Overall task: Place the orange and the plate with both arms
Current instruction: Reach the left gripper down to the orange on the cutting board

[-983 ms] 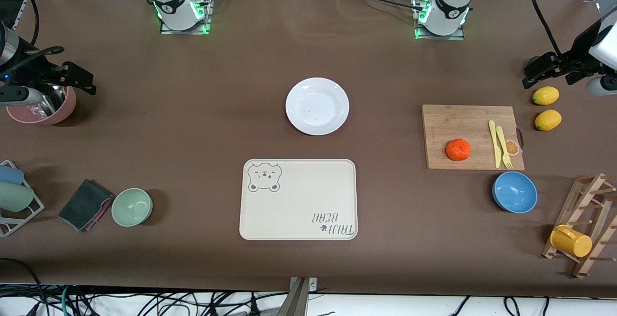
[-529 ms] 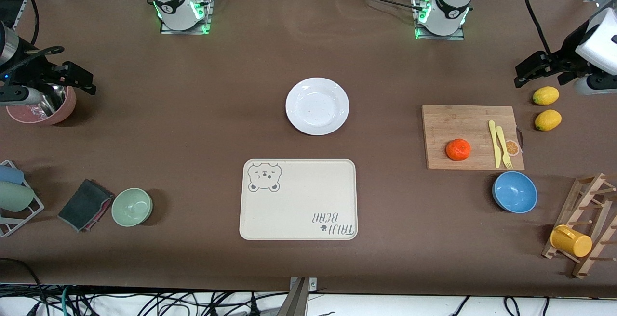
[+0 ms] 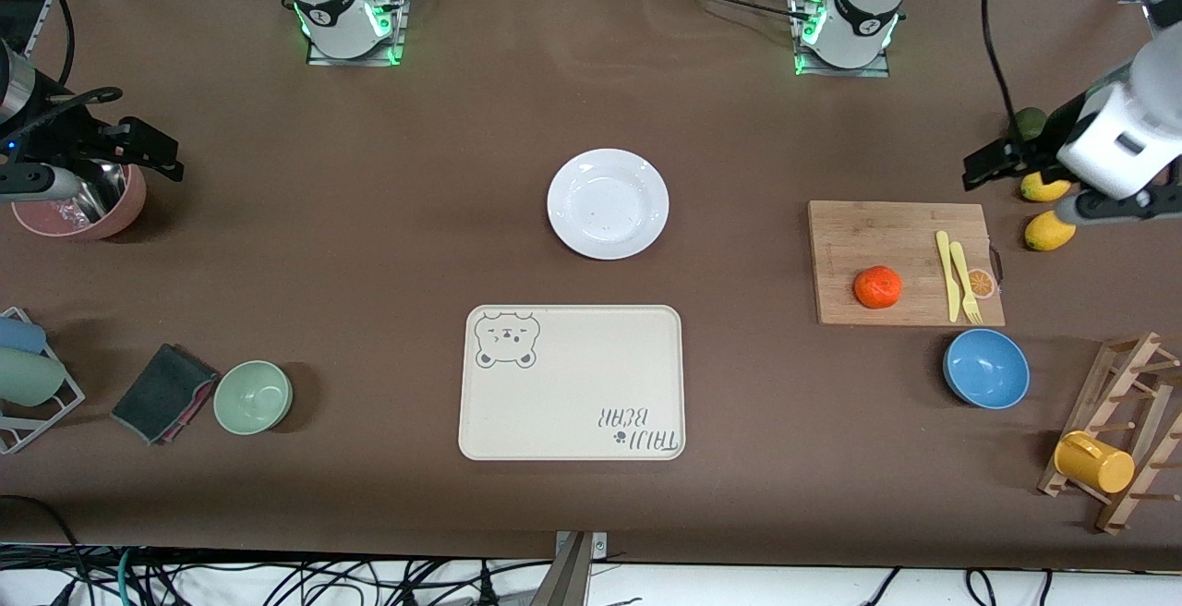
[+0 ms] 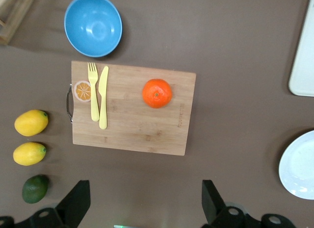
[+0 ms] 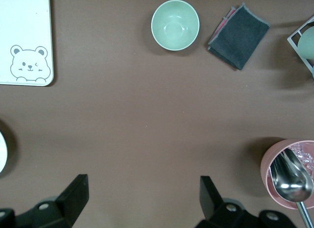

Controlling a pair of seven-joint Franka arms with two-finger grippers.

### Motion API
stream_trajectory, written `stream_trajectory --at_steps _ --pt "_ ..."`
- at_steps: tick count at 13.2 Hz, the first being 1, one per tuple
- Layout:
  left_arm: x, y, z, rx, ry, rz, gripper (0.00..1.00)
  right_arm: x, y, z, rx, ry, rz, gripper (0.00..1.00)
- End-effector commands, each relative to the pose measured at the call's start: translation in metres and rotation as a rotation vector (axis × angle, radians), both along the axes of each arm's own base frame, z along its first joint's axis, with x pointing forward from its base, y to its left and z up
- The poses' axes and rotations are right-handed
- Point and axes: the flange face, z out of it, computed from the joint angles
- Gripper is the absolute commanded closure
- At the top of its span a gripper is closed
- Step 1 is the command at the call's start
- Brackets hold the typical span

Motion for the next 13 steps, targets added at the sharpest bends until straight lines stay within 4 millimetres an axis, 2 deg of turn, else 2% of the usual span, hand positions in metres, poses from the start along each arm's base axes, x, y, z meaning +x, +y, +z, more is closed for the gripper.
stream_trajectory --at_steps 1,5,7,10,13 --pt "0.005 0.008 -0.034 0.014 0.007 0.001 0.0 -0.004 0.0 0.007 -0.009 0.003 0.006 0.0" --pt "0.012 0.009 -0.114 0.012 -0.024 0.003 0.0 -0.005 0.0 0.008 -0.011 0.007 0.009 0.0" --pt "0.009 0.009 -0.152 0.012 -0.058 0.008 0.0 -0.007 -0.001 0.008 -0.011 0.016 0.01 0.0" --pt "0.014 0.008 -0.19 0.012 -0.072 0.008 0.0 -0.006 0.001 0.009 -0.011 0.012 0.013 0.0" --pt "0.023 0.012 -0.237 0.013 -0.095 0.012 0.0 -0.006 0.0 0.009 -0.015 0.013 0.012 0.0"
